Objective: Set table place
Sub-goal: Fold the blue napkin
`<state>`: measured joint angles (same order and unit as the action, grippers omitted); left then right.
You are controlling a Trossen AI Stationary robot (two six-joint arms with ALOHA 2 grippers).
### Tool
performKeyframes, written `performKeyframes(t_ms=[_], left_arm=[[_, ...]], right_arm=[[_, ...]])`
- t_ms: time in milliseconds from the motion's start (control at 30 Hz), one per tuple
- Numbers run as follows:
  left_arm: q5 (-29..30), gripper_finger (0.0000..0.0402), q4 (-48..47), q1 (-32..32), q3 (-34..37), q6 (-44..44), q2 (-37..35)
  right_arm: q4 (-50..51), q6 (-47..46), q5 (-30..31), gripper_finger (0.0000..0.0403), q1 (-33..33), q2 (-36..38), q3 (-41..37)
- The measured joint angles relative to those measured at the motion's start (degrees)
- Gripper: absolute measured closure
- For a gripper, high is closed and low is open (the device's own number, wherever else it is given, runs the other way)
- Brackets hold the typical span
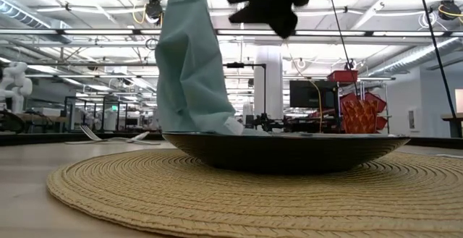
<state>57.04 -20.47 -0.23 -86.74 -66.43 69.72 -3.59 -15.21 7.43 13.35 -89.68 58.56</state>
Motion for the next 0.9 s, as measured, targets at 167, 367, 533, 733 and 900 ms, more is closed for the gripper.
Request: performKeyframes(t_ms=[167, 367, 533, 733, 900], left_arm=[[2.2, 0.0401, -0.3, 0.2, -7.4, -4.8, 5.2], [2.9, 0.0402, -1.6, -0.1, -16.3, -6.5, 10.4], [4.1, 0.0402, -3.1, -0.5, -21.5, -8.0, 13.6], [8.1, 0.0402, -2.9, -0.6, -24.9, -12.0, 16.1], [8.9, 0.0402, -3.1, -1.0, -25.3, -12.5, 16.4]], right_arm=[[-7.3, 1.1, -2.9, 0.0238, -0.3, -1.7, -1.3], [-13.5, 4.0, -3.6, 0.0238, -1.1, -5.6, -0.3], [-19.2, 4.6, -9.0, 0.0238, -3.0, -10.8, 1.6], [-20.1, 8.6, -10.9, 0.0239, -3.6, -17.5, 8.4], [-7.4, 11.3, -3.1, 0.0241, -4.0, -20.0, 13.0]])
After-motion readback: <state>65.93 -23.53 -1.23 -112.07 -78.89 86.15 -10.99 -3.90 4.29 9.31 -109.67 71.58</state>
